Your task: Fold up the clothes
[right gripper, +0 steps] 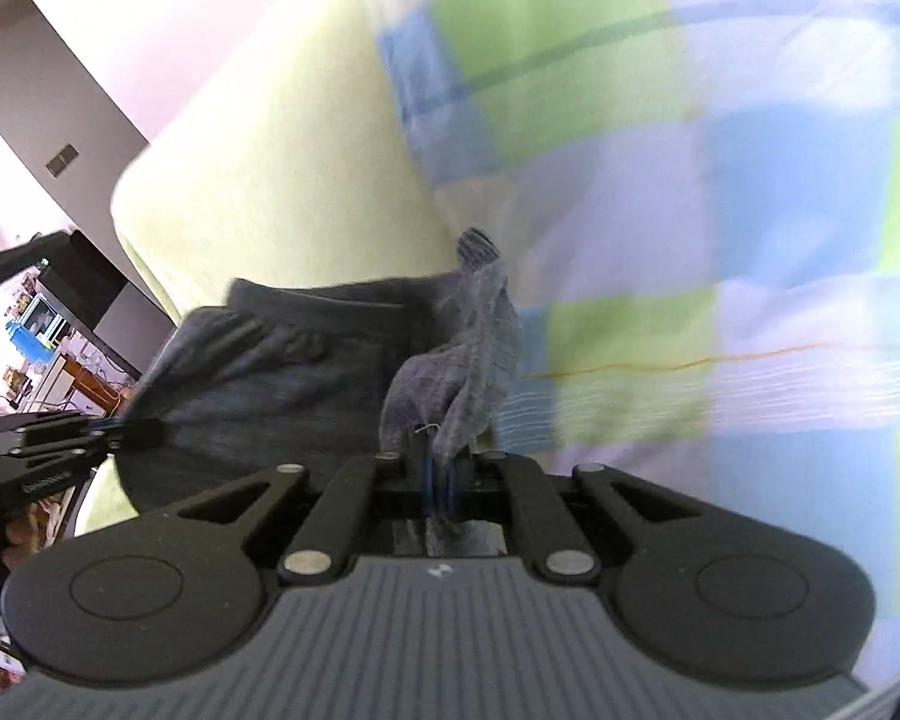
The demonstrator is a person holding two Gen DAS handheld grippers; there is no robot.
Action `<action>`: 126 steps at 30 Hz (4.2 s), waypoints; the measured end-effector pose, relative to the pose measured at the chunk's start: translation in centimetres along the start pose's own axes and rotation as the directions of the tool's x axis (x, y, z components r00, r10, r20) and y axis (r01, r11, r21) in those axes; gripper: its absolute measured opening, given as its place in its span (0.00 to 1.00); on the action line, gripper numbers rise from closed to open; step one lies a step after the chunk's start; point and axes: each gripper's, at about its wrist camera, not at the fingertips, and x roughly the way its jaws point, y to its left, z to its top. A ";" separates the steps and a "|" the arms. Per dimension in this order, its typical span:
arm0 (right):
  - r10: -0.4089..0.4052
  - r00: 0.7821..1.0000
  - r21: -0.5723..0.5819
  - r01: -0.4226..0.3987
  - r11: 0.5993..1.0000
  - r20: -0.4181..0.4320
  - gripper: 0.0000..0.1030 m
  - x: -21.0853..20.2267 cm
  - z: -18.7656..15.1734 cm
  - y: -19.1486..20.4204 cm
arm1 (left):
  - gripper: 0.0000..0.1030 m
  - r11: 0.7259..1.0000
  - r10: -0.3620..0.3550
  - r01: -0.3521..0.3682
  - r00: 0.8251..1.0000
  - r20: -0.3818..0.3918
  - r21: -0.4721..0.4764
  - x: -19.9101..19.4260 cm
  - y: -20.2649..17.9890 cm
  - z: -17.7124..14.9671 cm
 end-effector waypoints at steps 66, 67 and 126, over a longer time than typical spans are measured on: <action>-0.107 0.970 0.454 0.197 0.869 -0.217 0.42 -26.0 -14.9 -55.1 | 0.41 0.543 -0.039 0.237 0.965 -0.258 0.805 19.7 -68.3 -12.4; -0.102 0.974 0.477 0.188 0.858 -0.200 0.42 -25.9 -15.1 -55.3 | 0.41 0.536 -0.049 0.239 0.966 -0.253 0.810 19.7 -68.1 -12.6; -0.400 0.911 -0.974 -0.013 0.228 -0.105 0.01 -30.8 -19.7 -52.1 | 0.04 0.335 -0.084 0.294 0.956 -0.283 0.895 19.4 -77.6 -10.5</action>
